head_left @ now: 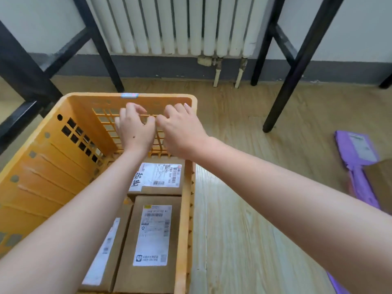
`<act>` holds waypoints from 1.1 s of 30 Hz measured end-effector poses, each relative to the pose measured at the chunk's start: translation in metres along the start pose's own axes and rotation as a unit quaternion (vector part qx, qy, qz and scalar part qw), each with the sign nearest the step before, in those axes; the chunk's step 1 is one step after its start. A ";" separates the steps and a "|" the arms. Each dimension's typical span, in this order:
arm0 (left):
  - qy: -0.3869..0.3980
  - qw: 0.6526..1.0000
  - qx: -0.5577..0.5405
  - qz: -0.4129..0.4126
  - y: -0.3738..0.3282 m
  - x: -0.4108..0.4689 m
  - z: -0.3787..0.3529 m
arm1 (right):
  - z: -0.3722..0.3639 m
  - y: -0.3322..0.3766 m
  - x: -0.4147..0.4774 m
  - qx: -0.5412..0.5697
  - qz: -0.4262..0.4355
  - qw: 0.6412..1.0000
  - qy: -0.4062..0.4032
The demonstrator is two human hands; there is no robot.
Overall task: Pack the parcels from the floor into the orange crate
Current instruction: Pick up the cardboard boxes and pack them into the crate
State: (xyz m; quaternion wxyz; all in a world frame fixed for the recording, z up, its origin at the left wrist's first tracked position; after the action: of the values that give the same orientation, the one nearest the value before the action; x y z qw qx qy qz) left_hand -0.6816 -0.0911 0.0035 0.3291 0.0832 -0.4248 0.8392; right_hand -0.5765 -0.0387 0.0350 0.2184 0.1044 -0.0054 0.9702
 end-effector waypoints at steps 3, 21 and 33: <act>-0.054 0.994 -0.022 -0.089 -0.091 -0.002 0.000 | 0.039 -0.048 -0.021 0.020 -0.072 0.995 -0.059; 0.202 0.900 0.070 -0.381 -0.376 -0.183 -0.213 | 0.063 -0.346 -0.270 0.005 -0.333 0.943 0.028; 0.366 0.887 0.008 -0.281 -0.427 -0.320 -0.331 | 0.017 -0.472 -0.430 0.060 -0.486 0.869 0.073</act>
State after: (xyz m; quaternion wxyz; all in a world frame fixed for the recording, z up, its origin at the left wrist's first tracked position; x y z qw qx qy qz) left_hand -0.1225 0.1894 -0.0564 0.6824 -0.1110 -0.2265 0.6861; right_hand 0.0069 0.2058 -0.0528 0.6551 0.0358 0.1198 0.7451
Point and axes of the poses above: each hand's wrist, its own x-axis towards the middle knuckle, its own z-axis out of the back of the hand, y = z × x, the point moved 8 cm from there along x, towards the middle knuckle, and after that the axes turned 5 degrees about -z, right-handed, at the moved point
